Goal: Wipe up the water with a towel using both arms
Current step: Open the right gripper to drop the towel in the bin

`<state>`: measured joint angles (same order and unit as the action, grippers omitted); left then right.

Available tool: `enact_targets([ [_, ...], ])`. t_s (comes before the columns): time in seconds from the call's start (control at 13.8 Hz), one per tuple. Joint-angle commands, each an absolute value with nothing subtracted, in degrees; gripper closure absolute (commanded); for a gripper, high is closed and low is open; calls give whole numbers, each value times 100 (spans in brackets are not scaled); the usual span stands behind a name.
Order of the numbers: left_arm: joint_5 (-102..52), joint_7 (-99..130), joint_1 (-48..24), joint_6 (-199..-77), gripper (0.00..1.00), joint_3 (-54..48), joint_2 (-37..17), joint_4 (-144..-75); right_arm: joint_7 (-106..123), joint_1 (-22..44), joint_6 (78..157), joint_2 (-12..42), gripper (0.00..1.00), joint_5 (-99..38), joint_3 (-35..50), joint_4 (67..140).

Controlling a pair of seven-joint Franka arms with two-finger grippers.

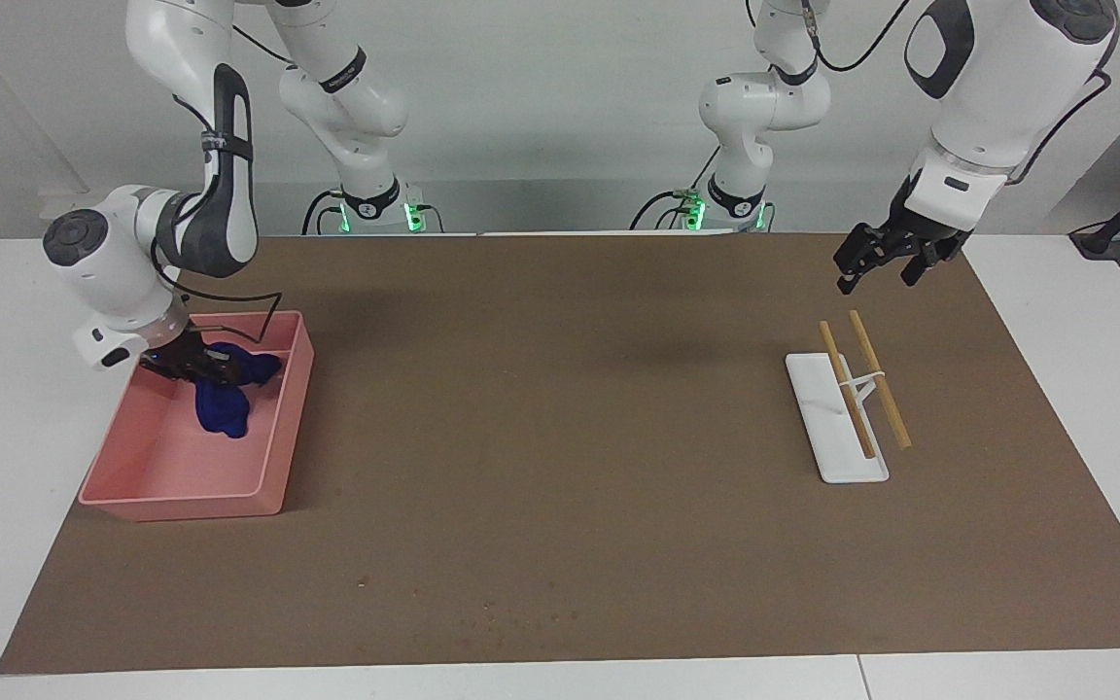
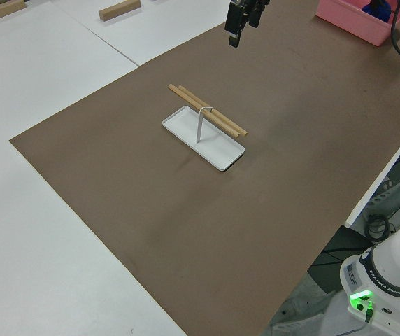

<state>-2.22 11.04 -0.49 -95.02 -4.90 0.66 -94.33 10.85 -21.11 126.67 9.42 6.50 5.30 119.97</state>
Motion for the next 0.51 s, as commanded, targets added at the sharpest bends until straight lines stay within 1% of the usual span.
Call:
enact_targets([
  [0.0,-281,1151,-123,-9615,0,-422,167,-9580,1178,-2145,12595,896,18,923,589,11997],
  [0.07,-281,1143,-123,-9615,0,-422,167,-9580,1126,-2145,12577,879,13,923,606,11954],
  [0.14,-281,1143,-123,-9615,0,-422,167,-9580,1125,-2145,12516,827,3,879,633,11875],
  [0.43,-281,1151,-123,-9615,0,-422,167,-9580,529,-2092,11656,475,2,756,1062,11129],
])
